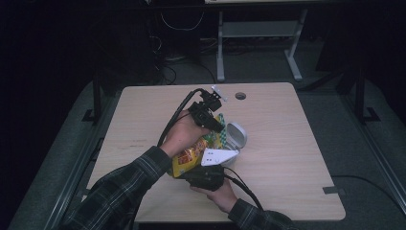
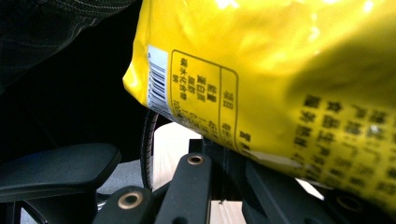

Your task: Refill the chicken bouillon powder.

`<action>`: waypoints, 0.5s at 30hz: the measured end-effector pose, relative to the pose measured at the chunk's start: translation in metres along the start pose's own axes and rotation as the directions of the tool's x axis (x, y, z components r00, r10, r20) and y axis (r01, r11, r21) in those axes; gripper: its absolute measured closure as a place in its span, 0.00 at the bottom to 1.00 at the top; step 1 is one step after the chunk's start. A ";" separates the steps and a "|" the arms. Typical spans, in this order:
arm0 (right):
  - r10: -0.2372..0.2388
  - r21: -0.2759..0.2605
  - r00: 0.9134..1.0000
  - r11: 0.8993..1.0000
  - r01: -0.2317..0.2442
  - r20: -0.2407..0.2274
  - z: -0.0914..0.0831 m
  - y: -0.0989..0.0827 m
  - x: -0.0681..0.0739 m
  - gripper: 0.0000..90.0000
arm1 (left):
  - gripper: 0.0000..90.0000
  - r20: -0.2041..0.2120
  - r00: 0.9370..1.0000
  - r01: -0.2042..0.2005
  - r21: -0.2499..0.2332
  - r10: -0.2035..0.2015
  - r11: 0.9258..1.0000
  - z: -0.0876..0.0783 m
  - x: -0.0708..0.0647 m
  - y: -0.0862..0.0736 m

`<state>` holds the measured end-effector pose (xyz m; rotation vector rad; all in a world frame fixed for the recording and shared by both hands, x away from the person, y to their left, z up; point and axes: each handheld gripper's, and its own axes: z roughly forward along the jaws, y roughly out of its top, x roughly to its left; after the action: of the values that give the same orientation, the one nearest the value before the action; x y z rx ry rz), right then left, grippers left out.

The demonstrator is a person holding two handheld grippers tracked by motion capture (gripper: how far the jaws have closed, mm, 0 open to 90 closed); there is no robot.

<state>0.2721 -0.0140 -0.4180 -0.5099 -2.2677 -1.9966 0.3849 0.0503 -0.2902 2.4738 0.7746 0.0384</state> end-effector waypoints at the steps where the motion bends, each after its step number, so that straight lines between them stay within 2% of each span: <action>1: 0.000 0.000 1.000 1.000 0.000 0.000 0.000 0.000 0.000 1.00 | 1.00 0.000 1.000 -0.001 0.000 0.001 1.000 0.000 0.000 0.000; 15: 0.002 -0.004 1.000 1.000 -0.002 -0.001 0.000 0.000 0.000 1.00 | 1.00 -0.006 1.000 -0.004 0.007 0.004 1.000 0.001 -0.001 0.002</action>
<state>0.2722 -0.0145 -0.4177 -0.5113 -2.2620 -2.0003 0.3851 0.0479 -0.2900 2.4832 0.7735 0.0440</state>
